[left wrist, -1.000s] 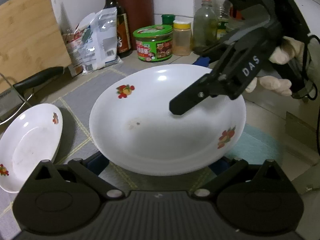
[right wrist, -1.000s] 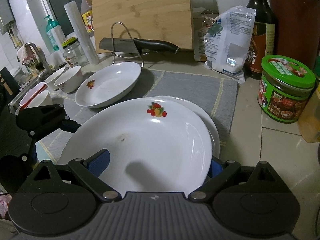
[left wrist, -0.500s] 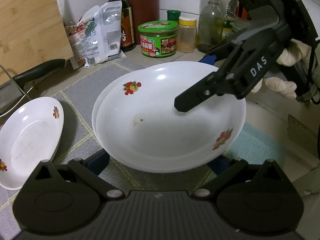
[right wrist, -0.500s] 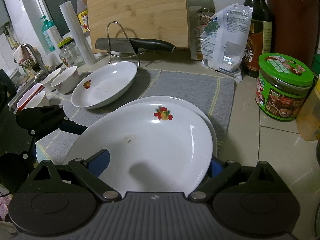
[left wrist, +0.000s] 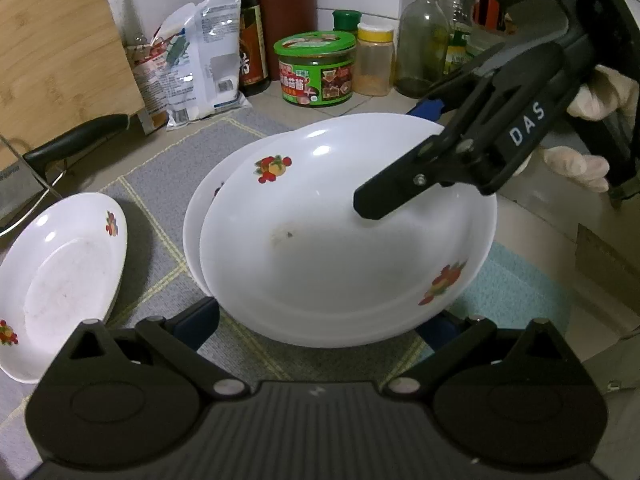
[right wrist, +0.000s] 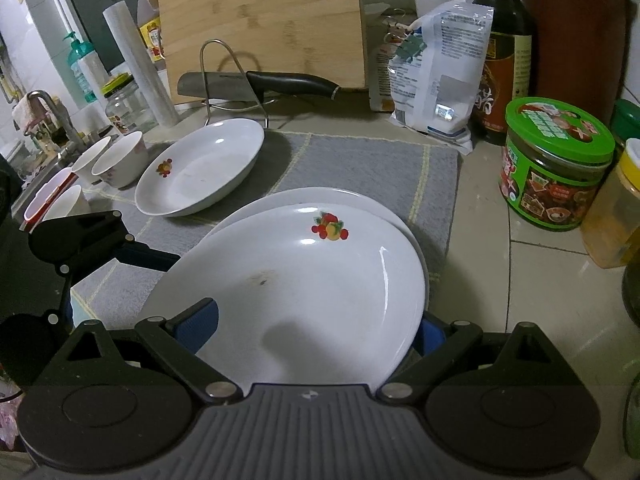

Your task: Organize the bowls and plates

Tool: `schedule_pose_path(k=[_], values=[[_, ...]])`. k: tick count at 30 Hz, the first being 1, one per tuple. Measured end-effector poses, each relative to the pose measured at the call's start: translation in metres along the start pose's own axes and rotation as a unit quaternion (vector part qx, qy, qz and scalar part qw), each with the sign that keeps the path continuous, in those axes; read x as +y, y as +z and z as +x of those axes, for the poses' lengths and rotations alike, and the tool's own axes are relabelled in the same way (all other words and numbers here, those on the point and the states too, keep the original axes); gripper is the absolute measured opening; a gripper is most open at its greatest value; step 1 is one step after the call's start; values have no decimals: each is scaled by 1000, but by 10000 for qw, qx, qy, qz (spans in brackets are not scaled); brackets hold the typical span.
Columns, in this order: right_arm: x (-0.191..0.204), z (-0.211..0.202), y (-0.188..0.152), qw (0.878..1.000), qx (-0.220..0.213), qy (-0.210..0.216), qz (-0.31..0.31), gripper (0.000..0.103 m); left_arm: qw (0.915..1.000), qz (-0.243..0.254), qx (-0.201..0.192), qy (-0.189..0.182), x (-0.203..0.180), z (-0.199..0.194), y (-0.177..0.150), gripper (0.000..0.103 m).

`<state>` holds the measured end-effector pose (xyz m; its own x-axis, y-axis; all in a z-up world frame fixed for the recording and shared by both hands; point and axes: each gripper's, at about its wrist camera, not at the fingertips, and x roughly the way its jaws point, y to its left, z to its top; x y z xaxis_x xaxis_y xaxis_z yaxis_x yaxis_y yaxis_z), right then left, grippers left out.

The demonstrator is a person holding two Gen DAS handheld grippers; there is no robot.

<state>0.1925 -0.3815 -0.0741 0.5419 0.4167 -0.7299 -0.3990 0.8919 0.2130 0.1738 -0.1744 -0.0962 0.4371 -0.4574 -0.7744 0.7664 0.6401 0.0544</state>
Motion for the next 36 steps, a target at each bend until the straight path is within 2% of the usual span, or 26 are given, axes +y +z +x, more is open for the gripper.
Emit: schedule_pose_path(k=[12, 26, 36], values=[[3, -6, 1, 9999, -15, -99, 42, 100, 9997, 243, -85, -29, -6, -2, 3, 102], [10, -9, 1, 9997, 18, -232, -45, 100, 9997, 109, -234, -18, -6, -7, 0, 102], [16, -4, 1, 9989, 190, -388, -166, 100, 9990, -223, -383, -91, -6, -8, -1, 102]])
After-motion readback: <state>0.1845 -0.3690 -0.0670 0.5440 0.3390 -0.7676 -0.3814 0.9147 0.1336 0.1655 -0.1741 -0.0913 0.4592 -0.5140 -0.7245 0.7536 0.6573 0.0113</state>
